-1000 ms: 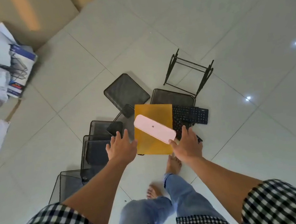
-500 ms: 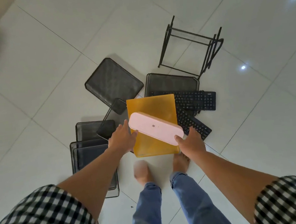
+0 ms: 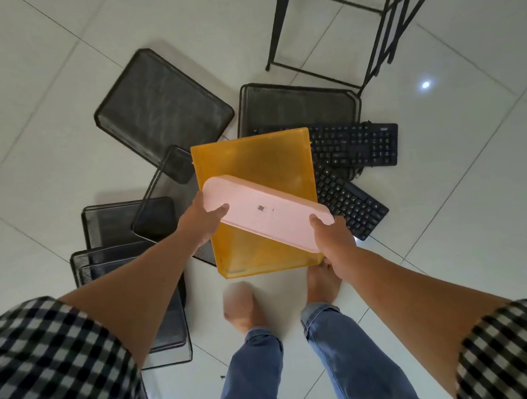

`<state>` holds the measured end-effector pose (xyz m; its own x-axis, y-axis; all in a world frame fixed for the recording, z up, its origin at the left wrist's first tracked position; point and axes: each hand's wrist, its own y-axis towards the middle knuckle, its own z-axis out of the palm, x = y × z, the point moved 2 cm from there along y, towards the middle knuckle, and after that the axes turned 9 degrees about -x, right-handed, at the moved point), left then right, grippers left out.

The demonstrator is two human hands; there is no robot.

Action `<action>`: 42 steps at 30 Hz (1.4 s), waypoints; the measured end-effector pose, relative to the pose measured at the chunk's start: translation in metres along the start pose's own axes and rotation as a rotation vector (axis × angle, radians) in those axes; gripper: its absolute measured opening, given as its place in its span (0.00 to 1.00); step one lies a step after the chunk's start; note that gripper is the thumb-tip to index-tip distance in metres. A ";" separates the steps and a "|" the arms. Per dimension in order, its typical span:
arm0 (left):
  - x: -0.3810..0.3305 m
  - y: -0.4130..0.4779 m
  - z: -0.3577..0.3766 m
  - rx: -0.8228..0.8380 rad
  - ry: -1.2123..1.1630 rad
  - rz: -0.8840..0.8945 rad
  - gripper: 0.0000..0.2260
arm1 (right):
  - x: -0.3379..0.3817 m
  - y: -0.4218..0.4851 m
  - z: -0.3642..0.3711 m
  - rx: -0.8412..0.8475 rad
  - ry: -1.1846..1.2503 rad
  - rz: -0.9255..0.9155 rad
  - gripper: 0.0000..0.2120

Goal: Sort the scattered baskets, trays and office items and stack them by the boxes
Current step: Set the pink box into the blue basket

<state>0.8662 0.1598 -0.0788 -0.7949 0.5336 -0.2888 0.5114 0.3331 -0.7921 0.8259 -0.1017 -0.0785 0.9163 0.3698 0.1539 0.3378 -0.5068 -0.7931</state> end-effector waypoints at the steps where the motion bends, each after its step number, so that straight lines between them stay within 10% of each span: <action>1: 0.001 0.001 0.001 -0.014 -0.028 -0.014 0.32 | -0.002 0.001 0.000 0.002 -0.001 -0.007 0.32; 23: -0.020 -0.248 -0.135 -0.062 -0.447 0.069 0.20 | -0.016 -0.227 -0.164 -0.087 0.110 -0.171 0.29; 42: -0.125 -0.441 -0.153 0.330 -0.530 0.581 0.37 | -0.140 -0.402 -0.312 -0.478 1.002 -0.030 0.18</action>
<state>0.7898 0.0657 0.3890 -0.5258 0.0877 -0.8461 0.8293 -0.1683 -0.5328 0.6294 -0.1927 0.4023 0.5931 -0.3001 0.7471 0.2134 -0.8362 -0.5053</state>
